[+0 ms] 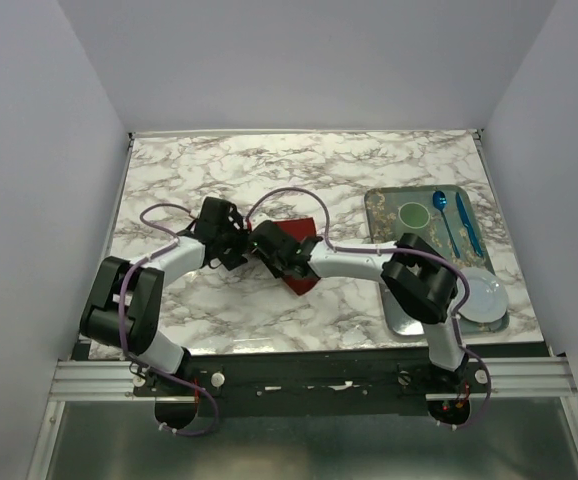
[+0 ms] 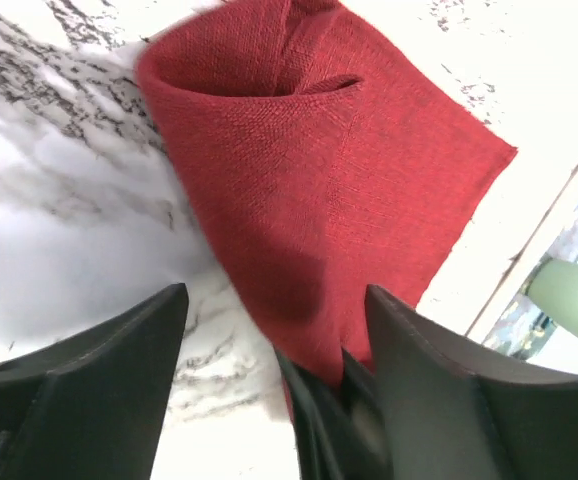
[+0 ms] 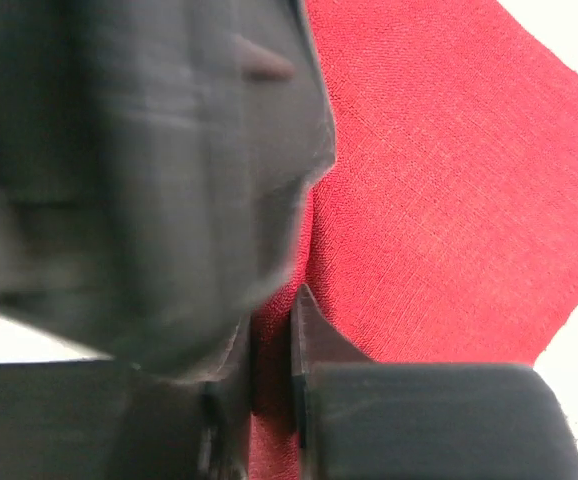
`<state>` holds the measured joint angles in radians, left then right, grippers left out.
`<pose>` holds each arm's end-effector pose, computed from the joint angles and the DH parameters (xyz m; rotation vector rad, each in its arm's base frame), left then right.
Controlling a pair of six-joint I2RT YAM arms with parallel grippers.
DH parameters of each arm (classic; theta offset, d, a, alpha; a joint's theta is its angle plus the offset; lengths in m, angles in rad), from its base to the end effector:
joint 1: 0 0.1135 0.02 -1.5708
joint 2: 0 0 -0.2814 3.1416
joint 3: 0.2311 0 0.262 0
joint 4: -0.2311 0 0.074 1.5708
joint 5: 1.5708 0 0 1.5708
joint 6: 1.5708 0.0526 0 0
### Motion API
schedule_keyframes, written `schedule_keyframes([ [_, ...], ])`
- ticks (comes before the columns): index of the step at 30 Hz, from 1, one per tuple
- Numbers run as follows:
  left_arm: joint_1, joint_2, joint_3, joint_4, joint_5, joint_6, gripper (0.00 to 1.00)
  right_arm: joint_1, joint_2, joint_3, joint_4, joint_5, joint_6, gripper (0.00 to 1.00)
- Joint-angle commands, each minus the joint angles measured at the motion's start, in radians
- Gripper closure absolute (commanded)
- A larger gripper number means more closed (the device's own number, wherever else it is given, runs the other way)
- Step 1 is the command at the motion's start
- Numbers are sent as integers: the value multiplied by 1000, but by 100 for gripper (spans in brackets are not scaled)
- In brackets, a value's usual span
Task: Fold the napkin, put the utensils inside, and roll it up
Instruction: Roll the napkin with the utensil
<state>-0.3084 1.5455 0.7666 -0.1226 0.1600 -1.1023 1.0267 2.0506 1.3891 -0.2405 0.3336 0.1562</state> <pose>0.2973 -0.1035 0.1596 -0.9496 2.4551 -0.7538 0.2553 0.3887 0.1568 -0.8867 2.2408 0.1298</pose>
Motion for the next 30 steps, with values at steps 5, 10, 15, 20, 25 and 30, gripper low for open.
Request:
schedule_keyframes([
  [5,29,-130,0,-97,-82,85,7,-158,-27,-93,59,-475,80,92],
  [10,29,-137,0,-89,-65,94,6,-284,0,-139,159,-810,157,93],
  [15,22,-62,16,-51,-14,78,8,-358,121,-94,176,-1134,219,92],
  [20,-6,-4,49,-40,-14,68,9,-361,183,-56,184,-1228,247,92],
  [25,-23,50,66,-31,-33,68,14,-363,221,-41,188,-1280,246,92],
  [30,-23,42,42,-26,-65,84,34,-363,212,-45,178,-1243,217,88],
])
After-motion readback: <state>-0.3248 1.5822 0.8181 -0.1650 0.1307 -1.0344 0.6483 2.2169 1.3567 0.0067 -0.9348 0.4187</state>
